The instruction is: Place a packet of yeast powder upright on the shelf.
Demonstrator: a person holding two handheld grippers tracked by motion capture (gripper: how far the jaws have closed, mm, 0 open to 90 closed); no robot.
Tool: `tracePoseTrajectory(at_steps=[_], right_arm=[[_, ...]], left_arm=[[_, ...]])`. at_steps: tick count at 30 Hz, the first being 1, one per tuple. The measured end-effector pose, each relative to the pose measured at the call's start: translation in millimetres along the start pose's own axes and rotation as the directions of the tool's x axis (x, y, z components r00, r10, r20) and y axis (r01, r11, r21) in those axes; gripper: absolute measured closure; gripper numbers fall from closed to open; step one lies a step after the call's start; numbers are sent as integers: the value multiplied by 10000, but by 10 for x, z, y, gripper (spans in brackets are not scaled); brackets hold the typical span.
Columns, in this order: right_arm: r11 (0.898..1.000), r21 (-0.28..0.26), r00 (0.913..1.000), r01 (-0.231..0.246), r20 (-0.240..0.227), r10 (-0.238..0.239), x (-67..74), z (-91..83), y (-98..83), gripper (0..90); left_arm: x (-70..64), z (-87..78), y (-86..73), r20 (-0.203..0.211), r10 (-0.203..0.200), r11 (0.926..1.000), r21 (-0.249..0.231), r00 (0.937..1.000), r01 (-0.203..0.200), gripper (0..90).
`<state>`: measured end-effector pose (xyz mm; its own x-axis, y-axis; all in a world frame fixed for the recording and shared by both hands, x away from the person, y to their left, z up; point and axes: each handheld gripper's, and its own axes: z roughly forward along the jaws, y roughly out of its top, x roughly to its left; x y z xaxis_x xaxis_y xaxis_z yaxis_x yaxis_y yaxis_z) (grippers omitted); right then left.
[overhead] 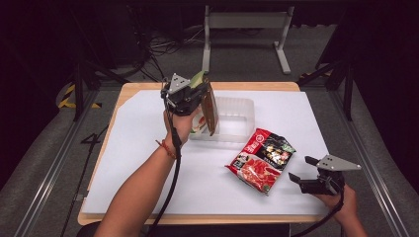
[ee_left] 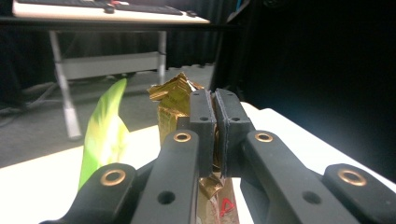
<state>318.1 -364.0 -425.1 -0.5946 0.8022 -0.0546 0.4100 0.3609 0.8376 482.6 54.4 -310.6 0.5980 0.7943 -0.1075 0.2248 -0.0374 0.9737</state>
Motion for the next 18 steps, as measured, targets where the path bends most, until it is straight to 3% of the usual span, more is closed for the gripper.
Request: tracePoseTrajectory(at_steps=[1, 8, 10, 14, 18], right_arm=[[10000, 0, 10000, -3, -9, 3, 0, 1, 0, 132], [10000, -16, 10000, 38, 5, -38, 6, -10, -3, 133], [10000, -24, 10000, 14, 4, -14, 7, -16, -7, 132], [10000, -51, 10000, 35, 12, -35, 8, -24, -8, 132], [10000, -36, 10000, 42, 13, -42, 8, -18, -7, 132]], left_arm=[[-7, 35, 6, -181, 121, 9999, -15, 9998, -121, 867], [-15, 233, -26, -425, 186, 9996, -194, 9989, -195, 865], [-21, 266, -74, -188, -18, 9998, -179, 9998, 15, 864], [-87, 265, -181, 111, 360, 9993, -101, 9993, -359, 861], [-97, 230, -244, 510, 334, 9994, -61, 9981, -331, 857]])
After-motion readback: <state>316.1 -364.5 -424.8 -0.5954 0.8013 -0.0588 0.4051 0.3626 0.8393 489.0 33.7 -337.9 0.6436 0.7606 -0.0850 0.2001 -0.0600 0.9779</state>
